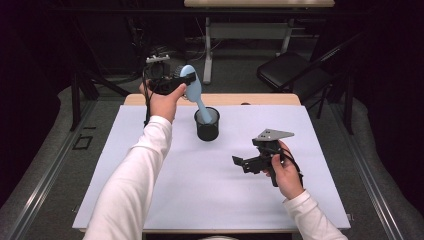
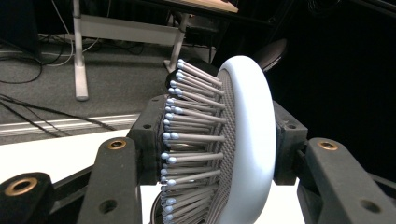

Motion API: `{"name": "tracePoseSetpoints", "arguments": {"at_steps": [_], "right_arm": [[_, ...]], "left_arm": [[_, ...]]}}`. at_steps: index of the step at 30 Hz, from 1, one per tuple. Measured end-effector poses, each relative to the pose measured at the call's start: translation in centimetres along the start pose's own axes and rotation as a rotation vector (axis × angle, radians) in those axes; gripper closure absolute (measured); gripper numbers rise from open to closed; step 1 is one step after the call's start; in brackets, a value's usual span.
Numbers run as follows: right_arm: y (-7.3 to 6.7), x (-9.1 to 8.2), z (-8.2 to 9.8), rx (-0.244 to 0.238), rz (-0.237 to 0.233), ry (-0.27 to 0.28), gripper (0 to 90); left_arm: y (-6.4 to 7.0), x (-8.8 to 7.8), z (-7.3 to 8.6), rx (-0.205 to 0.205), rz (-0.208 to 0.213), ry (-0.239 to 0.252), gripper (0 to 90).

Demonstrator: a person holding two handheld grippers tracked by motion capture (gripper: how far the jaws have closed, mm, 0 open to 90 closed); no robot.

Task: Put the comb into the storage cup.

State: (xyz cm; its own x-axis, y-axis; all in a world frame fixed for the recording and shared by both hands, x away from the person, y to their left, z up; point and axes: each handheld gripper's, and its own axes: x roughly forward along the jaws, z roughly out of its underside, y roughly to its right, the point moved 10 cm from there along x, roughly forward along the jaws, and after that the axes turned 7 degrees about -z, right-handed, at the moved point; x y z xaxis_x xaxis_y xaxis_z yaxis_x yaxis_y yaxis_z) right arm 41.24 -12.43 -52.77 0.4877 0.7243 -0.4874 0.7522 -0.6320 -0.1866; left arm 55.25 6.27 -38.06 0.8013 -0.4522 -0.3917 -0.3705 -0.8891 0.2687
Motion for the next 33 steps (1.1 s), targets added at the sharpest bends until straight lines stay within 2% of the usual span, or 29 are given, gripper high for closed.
{"name": "tracePoseSetpoints", "arguments": {"at_steps": [12, 17, 33], "right_arm": [[-0.1, 0.0, 0.1, 0.001, -0.002, -0.003, 0.0], [-0.1, 0.0, 0.1, 0.000, -0.003, -0.002, 0.0], [0.0, 0.0, 0.1, 0.004, -0.003, -0.003, 0.0]], "left_arm": [[0.6, 1.2, 0.5, 0.013, -0.016, -0.004, 49.7], [0.5, 1.7, 0.7, 0.032, -0.036, 0.004, 49.7], [0.5, 3.0, 1.5, 0.079, -0.063, -0.012, 49.7]]}}
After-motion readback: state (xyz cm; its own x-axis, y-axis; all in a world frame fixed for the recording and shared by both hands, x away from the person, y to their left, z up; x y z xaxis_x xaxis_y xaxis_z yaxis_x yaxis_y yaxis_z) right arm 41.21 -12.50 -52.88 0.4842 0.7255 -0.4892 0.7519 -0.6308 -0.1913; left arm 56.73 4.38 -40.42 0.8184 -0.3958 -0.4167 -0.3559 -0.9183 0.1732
